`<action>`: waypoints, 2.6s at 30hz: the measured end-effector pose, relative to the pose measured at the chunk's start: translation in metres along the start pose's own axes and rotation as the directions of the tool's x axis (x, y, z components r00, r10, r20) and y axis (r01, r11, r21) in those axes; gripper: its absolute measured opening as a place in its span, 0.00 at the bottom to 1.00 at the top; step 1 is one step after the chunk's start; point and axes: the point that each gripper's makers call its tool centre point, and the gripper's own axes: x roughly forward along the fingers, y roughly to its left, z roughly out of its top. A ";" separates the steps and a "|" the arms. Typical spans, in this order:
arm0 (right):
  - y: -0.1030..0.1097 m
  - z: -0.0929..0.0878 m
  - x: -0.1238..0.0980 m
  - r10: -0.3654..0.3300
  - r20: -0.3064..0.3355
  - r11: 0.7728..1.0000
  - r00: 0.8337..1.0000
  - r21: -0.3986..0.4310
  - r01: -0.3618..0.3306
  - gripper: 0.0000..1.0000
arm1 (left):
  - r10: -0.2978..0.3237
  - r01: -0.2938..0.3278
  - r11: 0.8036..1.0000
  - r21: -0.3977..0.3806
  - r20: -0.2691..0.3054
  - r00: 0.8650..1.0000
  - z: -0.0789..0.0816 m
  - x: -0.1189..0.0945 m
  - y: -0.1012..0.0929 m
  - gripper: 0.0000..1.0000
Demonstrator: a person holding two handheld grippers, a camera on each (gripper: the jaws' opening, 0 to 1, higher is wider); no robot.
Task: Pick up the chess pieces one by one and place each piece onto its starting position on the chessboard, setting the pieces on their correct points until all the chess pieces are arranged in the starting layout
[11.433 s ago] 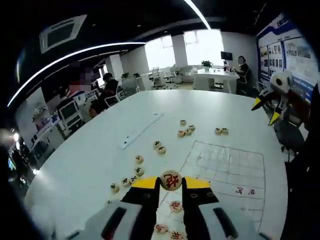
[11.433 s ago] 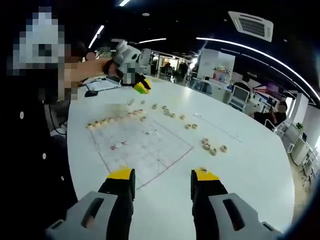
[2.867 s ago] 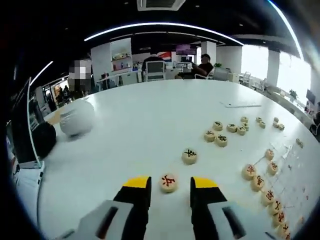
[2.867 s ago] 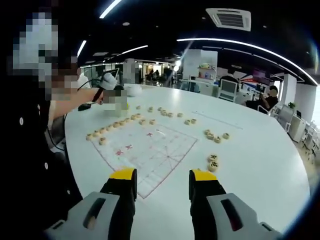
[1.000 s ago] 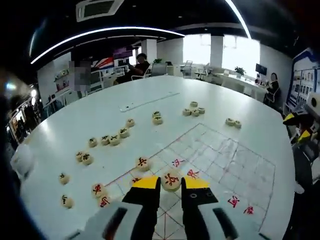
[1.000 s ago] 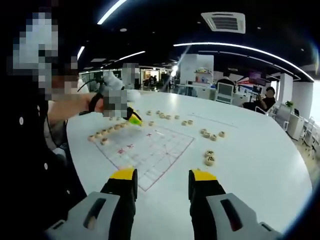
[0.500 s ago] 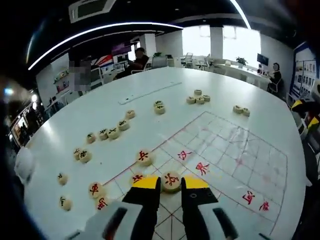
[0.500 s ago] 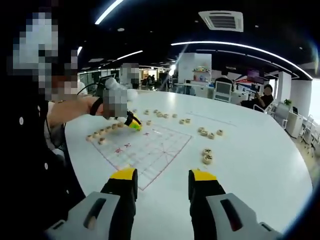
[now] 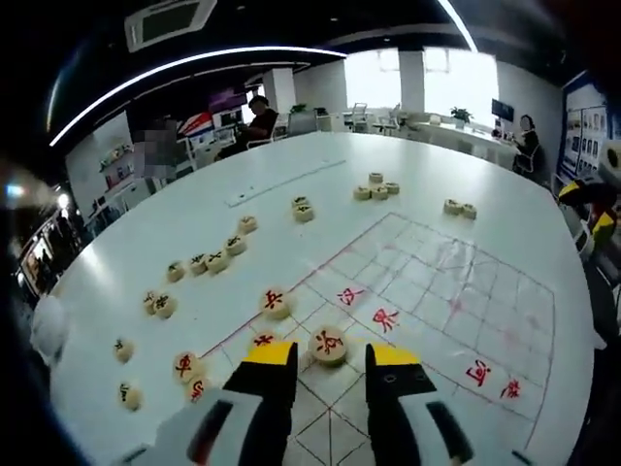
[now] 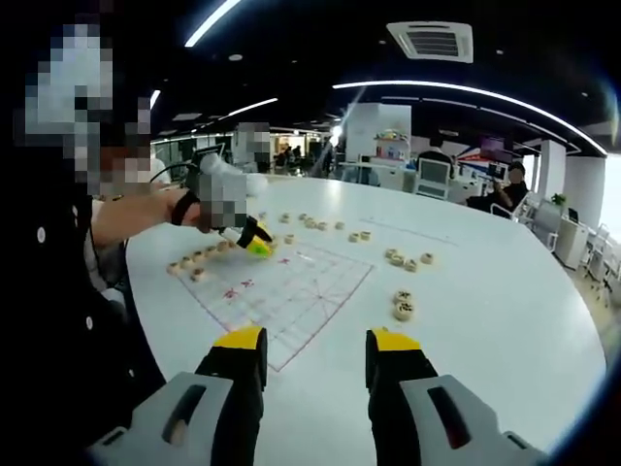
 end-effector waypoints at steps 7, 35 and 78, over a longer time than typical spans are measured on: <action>0.005 0.004 0.006 0.018 0.000 1.000 1.000 -0.011 -0.018 0.42 | 0.065 -0.062 0.997 -0.040 0.082 0.994 0.004 -0.039 0.015 0.35; 0.032 0.020 0.031 0.080 -0.046 0.993 0.996 -0.079 -0.084 0.42 | 0.378 -0.295 0.884 -0.363 0.183 0.907 -0.082 -0.162 0.110 0.42; 0.005 0.005 0.015 -0.027 -0.060 1.000 0.998 -0.004 0.027 0.42 | -0.034 0.031 0.981 0.192 0.010 0.999 0.018 0.032 0.195 0.39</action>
